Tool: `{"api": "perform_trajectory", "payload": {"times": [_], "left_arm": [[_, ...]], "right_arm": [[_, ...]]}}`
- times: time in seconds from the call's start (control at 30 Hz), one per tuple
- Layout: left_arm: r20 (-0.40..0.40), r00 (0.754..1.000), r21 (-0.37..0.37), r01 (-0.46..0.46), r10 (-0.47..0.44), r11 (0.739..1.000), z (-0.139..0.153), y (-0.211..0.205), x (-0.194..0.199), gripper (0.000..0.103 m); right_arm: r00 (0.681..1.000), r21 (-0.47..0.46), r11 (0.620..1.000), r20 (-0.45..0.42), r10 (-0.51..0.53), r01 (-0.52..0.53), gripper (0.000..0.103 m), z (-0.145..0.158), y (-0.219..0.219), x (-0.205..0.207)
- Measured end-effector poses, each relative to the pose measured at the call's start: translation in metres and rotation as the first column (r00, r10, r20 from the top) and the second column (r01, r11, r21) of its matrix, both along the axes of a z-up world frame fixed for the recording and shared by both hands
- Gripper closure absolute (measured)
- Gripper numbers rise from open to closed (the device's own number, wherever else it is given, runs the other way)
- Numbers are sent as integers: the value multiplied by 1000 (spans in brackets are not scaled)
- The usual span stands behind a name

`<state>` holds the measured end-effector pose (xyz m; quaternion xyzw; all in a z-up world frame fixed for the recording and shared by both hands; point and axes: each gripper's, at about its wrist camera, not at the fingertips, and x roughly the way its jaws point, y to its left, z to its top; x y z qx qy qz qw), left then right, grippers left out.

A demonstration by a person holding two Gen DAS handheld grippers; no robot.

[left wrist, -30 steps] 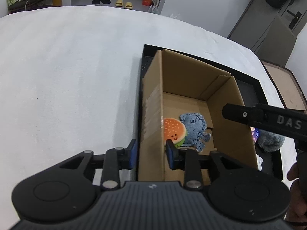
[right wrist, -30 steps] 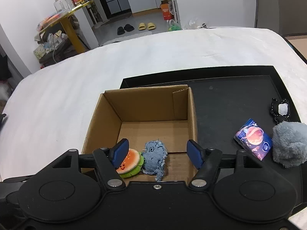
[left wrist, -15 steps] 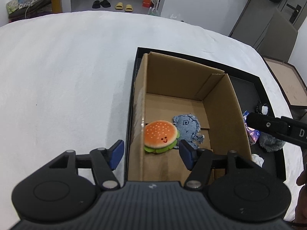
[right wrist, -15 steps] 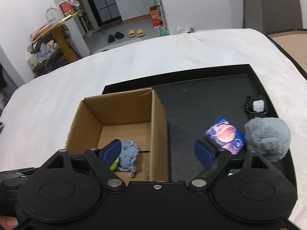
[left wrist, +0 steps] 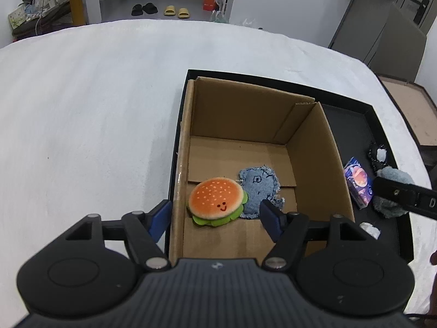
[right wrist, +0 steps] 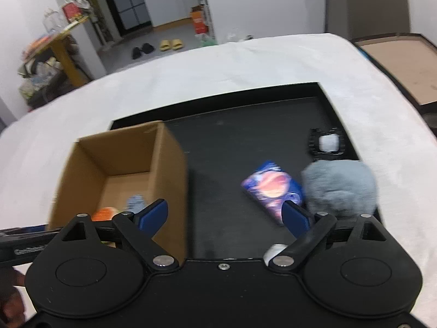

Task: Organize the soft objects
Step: 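Move the right gripper back to the grey fluffy plush on the tray, then close the right gripper on the grey fluffy plush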

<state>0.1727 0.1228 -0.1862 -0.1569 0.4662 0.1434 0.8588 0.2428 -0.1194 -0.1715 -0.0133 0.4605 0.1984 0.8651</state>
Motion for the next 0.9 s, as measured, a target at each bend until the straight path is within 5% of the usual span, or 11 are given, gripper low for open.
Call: {"api": "perform_trajectory", "payload": {"times": [0.7, 0.9], "left_arm": [[-29, 997, 74, -71, 73, 995, -2, -10, 26, 29], [-41, 997, 86, -69, 72, 994, -5, -13, 31, 29]], "right_arm": [[995, -51, 994, 22, -99, 101, 5, -4, -68, 53], [995, -59, 993, 14, -99, 100, 14, -14, -76, 72]]}}
